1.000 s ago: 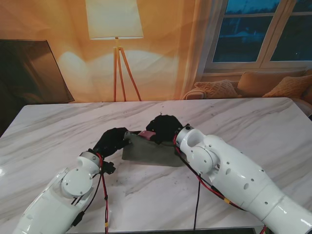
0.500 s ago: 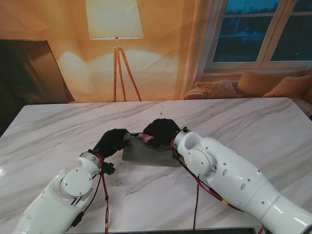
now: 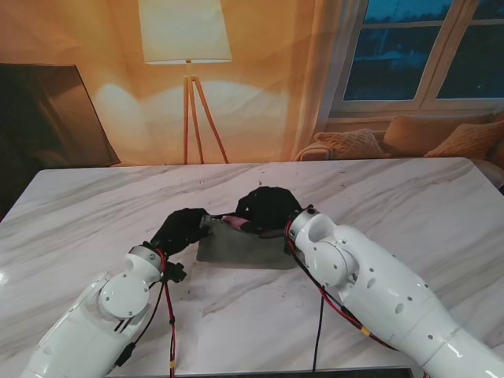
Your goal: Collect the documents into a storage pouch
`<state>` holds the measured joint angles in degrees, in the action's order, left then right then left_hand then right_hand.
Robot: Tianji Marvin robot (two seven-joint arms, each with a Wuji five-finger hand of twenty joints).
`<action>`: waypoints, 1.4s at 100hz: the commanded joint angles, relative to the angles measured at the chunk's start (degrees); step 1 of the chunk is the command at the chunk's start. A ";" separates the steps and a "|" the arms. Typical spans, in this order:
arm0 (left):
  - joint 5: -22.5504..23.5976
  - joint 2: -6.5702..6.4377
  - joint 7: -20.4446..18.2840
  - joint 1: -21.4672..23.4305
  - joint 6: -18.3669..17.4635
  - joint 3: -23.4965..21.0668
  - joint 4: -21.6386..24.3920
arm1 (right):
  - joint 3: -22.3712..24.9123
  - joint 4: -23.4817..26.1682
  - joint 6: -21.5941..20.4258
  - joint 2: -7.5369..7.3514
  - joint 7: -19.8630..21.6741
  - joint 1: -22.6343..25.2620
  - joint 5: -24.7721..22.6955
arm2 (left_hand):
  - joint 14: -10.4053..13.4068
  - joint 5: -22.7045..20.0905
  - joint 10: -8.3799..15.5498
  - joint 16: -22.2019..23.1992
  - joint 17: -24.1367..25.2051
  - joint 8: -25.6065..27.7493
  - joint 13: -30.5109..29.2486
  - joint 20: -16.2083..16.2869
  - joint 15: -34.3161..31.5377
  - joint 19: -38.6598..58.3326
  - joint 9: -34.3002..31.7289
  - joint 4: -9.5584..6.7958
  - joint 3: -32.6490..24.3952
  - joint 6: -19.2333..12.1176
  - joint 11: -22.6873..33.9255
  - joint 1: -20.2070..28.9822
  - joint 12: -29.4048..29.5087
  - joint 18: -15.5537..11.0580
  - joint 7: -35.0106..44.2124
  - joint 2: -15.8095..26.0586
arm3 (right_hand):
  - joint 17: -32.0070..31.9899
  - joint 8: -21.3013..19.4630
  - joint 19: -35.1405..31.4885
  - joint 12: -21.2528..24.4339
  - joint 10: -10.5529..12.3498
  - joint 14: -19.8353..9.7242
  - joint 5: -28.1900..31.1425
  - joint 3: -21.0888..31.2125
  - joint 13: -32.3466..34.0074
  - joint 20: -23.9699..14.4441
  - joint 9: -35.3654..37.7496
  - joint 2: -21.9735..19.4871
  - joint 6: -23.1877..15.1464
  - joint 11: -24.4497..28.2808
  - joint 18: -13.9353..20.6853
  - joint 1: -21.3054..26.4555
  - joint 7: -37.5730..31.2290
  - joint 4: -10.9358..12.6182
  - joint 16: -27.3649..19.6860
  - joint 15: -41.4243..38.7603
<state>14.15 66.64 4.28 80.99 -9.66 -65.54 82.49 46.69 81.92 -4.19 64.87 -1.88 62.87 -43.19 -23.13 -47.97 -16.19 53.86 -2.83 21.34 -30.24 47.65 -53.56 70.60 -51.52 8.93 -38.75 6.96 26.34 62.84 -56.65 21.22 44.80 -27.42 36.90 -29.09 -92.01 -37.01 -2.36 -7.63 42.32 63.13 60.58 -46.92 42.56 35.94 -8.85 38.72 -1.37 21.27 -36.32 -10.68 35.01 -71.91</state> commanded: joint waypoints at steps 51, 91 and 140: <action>-1.40 0.54 -0.27 -0.07 -0.25 0.73 -0.26 | 0.05 0.37 -0.56 0.20 -4.04 2.05 -0.60 | -1.15 -3.92 0.77 2.26 0.10 4.90 -2.01 -0.84 -1.33 0.47 -1.42 1.32 -1.75 -5.39 1.63 2.59 -1.17 -3.62 6.70 1.36 | 3.65 8.82 -1.16 -4.24 0.47 -2.37 7.67 4.72 3.19 0.34 5.12 5.75 -5.76 5.19 1.71 8.55 -20.43 -6.70 0.58 -1.39; -2.17 0.63 -0.45 -0.48 -0.61 1.25 -0.36 | -2.76 -1.25 0.69 0.72 -5.77 0.74 -1.42 | -1.17 -3.91 0.48 2.38 0.11 4.75 -1.88 -0.76 -1.61 0.53 -1.31 1.41 -1.78 -5.05 1.77 2.53 -1.11 -3.70 6.07 1.48 | 5.10 2.37 -2.84 -5.10 0.09 -2.77 10.53 4.11 4.65 1.05 6.11 8.63 -3.14 8.25 1.61 7.74 -25.32 -7.41 0.48 -3.03; -2.44 0.75 -0.57 -0.92 0.99 1.27 -1.01 | 0.59 2.13 2.95 1.16 -7.39 3.35 -0.07 | -1.09 -3.60 0.27 2.23 0.01 4.77 -1.88 -0.70 -1.78 0.57 -1.33 1.45 -1.62 -4.87 1.83 2.43 -1.08 -3.78 5.93 1.60 | 4.99 3.99 -3.13 -5.46 -0.01 -3.37 3.85 5.17 4.39 1.81 4.68 9.01 -2.84 8.61 2.07 9.08 -19.74 -7.20 0.19 -3.43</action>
<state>12.13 66.93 4.66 80.37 -9.19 -64.51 81.92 47.14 82.92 -1.75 65.85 -9.20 65.64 -43.52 -23.12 -47.97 -16.30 56.08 -2.86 23.71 -30.24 47.62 -54.06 70.71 -51.53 8.93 -38.80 6.24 27.74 62.84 -56.65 21.22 45.73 -27.69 41.62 -26.20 -92.65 -41.62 -2.70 -9.23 47.52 66.11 63.75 -45.95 48.49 43.84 -11.41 46.26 -0.73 28.88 -56.45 -17.30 35.08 -73.42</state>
